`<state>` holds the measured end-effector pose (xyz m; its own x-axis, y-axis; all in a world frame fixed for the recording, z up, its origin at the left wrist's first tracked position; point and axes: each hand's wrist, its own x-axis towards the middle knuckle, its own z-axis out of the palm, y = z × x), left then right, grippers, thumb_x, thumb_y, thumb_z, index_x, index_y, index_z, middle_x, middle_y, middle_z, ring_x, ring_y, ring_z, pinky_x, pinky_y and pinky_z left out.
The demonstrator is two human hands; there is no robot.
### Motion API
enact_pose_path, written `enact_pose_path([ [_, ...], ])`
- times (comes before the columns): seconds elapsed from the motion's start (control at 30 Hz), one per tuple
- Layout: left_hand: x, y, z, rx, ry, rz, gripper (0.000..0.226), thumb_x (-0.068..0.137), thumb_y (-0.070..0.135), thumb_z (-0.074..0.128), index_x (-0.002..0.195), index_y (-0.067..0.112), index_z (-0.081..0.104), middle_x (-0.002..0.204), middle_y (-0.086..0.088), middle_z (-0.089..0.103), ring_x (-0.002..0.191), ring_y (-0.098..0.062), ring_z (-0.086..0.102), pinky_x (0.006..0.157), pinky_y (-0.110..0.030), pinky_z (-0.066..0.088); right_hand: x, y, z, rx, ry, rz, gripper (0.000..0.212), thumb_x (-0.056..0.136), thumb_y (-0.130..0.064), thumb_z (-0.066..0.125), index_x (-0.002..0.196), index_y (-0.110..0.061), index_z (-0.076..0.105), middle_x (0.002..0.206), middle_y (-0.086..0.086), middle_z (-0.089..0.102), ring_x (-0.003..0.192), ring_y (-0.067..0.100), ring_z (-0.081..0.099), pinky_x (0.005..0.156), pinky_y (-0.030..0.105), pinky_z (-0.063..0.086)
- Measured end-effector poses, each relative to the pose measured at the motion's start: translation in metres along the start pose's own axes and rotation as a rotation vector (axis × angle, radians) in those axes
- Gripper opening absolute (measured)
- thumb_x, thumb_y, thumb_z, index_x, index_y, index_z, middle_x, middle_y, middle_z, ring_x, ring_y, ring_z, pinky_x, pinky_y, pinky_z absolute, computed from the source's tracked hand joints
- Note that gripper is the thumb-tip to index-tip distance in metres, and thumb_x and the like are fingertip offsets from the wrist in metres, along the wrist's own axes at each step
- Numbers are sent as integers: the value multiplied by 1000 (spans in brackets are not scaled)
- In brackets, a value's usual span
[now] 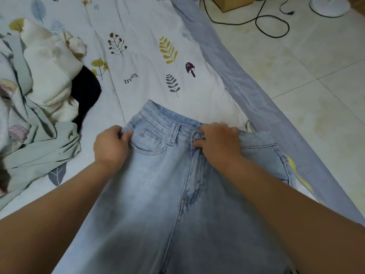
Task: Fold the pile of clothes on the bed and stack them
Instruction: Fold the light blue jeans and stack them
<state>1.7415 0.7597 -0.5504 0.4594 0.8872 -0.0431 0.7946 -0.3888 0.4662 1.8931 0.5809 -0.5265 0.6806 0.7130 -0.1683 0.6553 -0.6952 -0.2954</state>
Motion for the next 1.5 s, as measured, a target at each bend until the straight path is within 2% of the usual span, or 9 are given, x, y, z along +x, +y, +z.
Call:
enact_pose_path([
  [0.13,8,3,-5,-203,151,-30,24,90,23,57,77,4,57,59,0,49,68,-27,48,55,-27,19,3,-4,10,-34,143,29,28,89,-39,56,106,-17,55,108,4,51,105,23,42,79,33,25],
  [0.27,0,-9,-1,8,-28,-6,35,87,36,61,106,7,55,95,-11,62,94,-34,57,73,-34,37,6,3,14,-131,-4,85,45,88,-53,49,117,-20,46,116,4,53,110,24,44,94,40,27],
  [0.37,-1,-18,-7,68,-4,104,22,90,25,57,84,5,53,74,-11,56,78,-36,54,63,-34,32,9,3,8,-122,-27,6,39,90,-50,50,109,-17,42,101,5,64,87,25,54,81,38,29],
  [0.6,60,47,-31,-102,255,185,19,90,26,52,93,9,59,90,-11,61,83,-24,51,69,-27,29,69,21,-35,-123,356,31,36,89,-40,57,107,-10,51,93,17,66,90,33,59,85,39,31],
  [0.73,55,61,-17,213,54,172,53,93,36,49,138,10,36,137,-20,41,122,-37,41,96,-45,33,70,17,-26,-216,215,167,52,89,-44,55,127,-10,45,131,19,44,123,30,37,102,46,25],
  [0.9,-30,20,11,316,-97,478,63,94,43,42,147,15,24,154,-15,19,140,-34,20,111,-50,13,15,-5,15,-179,112,-68,68,92,-48,44,148,-21,17,157,15,2,145,29,-1,112,53,2],
  [1.1,-51,-29,15,555,-448,400,65,94,57,16,146,33,-15,157,2,-17,144,-25,-15,115,-47,-4,-3,10,35,-293,-176,-102,67,94,-59,22,150,-29,0,158,1,-14,144,20,-14,112,49,-13],
  [1.3,-57,3,-25,329,-366,320,31,93,27,42,117,10,54,123,-15,53,113,-34,49,88,-38,40,-13,-34,2,-223,-201,-42,41,96,-32,39,131,-10,41,144,17,35,133,33,31,105,45,27],
  [1.5,-103,-29,-78,180,-334,267,24,93,20,42,100,7,61,98,-12,66,91,-31,57,73,-35,45,-71,-109,-16,115,-249,-276,25,92,-16,44,112,-17,59,106,12,63,96,31,55,72,29,37],
])
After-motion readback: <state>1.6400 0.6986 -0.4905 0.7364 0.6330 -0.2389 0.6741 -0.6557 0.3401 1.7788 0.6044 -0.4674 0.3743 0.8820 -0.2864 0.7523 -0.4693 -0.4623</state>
